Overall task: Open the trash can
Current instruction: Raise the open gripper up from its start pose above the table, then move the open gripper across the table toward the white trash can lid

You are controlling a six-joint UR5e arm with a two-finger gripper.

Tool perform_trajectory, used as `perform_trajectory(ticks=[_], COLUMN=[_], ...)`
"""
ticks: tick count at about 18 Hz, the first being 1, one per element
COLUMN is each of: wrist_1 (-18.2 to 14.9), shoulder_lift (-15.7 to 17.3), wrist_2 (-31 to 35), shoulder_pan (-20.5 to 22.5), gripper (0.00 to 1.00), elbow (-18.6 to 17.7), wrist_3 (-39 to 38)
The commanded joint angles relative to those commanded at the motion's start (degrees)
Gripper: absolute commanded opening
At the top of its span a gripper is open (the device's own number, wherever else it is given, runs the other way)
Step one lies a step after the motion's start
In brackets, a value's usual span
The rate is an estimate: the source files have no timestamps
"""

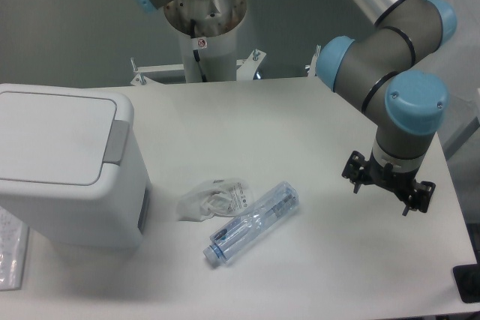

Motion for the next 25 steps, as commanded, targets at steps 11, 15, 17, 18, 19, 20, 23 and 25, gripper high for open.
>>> perform_trajectory(ticks=[11, 15, 17, 18, 19, 20, 23, 25], wrist_1=[-0.18, -1.49, -1.84, -1.93, -1.93, -1.93, -2.11, -2.98], shoulder_lift=[2.02, 2.81, 3.51, 3.69, 3.78, 3.78, 4.74, 5.97], wrist_2=[-2.28, -5.53, -7.72, -8.69, -9.22, -9.75, -11.33, -13.78], shoulder_pan=[-0.35, -0.09, 0.00, -0.17, -0.26, -0.44, -0.79, -1.05], gripper=[1.00, 1.00, 1.00, 1.00, 1.00, 1.00, 1.00, 1.00], elbow=[-0.17, -0.18, -0.09, -0.09, -0.09, -0.09, -0.26, -0.35], wrist_3=[-0.79, -1.40, -4.11, -6.39, -8.77, -10.53, -12.91, -15.63])
